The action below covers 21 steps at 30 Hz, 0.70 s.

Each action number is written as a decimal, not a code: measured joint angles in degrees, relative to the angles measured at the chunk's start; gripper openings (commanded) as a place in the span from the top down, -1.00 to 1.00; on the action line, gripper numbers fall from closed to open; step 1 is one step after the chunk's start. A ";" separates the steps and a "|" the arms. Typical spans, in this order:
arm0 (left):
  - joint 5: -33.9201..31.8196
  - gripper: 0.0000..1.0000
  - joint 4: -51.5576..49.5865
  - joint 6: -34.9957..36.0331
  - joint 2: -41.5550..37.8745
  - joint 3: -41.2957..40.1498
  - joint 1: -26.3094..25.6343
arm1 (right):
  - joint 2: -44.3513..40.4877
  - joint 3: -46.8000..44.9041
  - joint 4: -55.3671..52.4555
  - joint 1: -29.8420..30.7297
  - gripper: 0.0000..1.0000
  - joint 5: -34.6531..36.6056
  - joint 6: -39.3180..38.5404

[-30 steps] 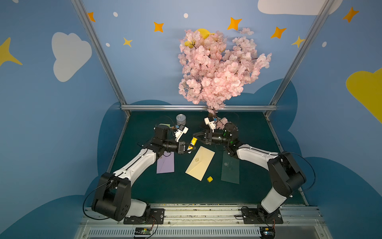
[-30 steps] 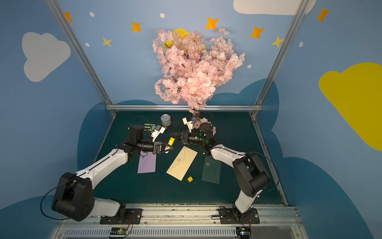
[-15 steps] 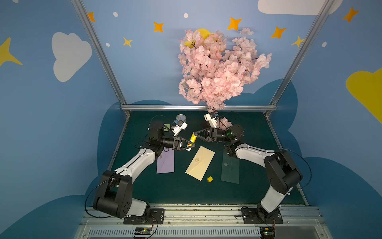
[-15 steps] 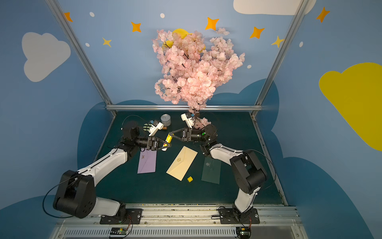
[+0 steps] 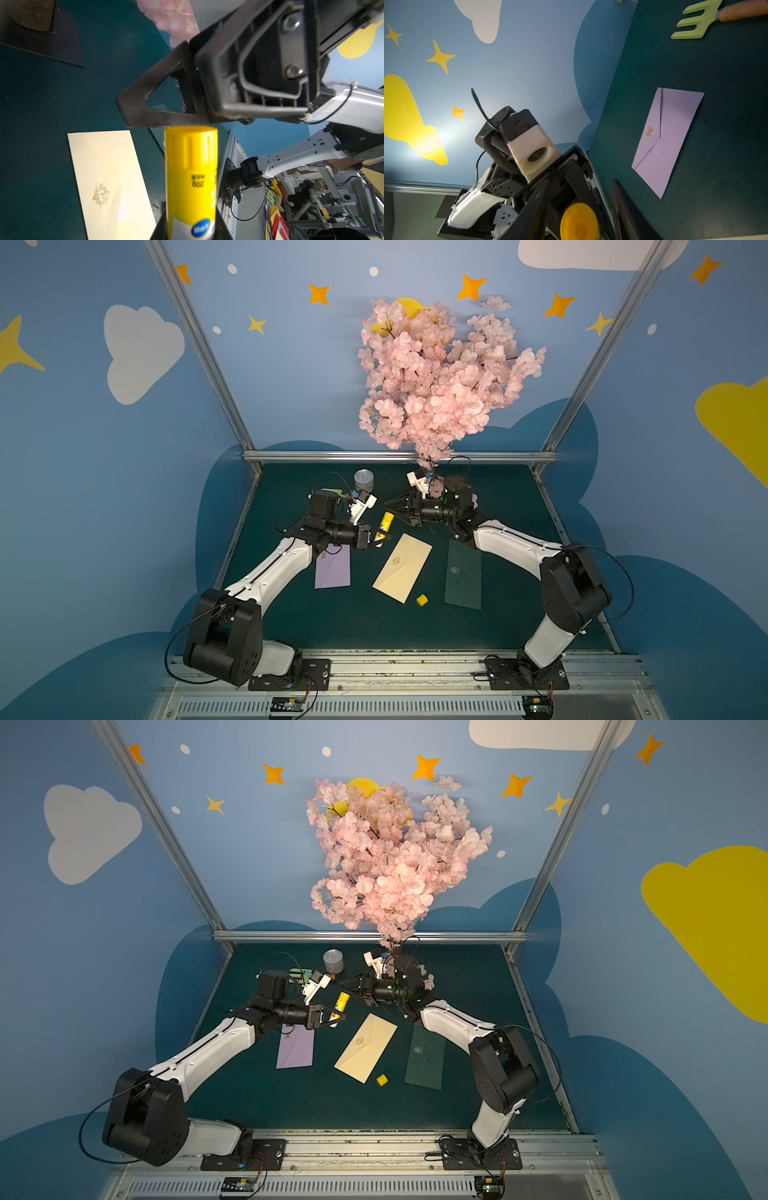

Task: Seal the envelope with a glue stick
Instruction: Screw the glue stick.

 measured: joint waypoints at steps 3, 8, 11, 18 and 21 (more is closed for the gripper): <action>-3.19 0.95 -2.08 1.53 0.13 1.22 -0.61 | 0.07 1.95 -5.31 1.11 0.18 1.99 -2.47; -7.58 0.95 -4.04 2.95 1.14 2.19 -1.31 | 0.20 2.54 -11.15 1.84 0.38 4.74 -4.76; -8.96 0.95 -4.81 3.19 1.51 2.19 -1.64 | 0.24 2.54 -12.87 1.81 0.45 5.68 -5.55; -9.60 0.95 -5.70 3.32 1.75 2.19 -1.86 | 0.22 2.54 -13.03 1.44 0.22 6.05 -5.64; -9.57 0.95 -5.95 3.32 1.88 2.19 -1.90 | 0.22 2.51 -12.98 1.33 0.43 6.08 -5.57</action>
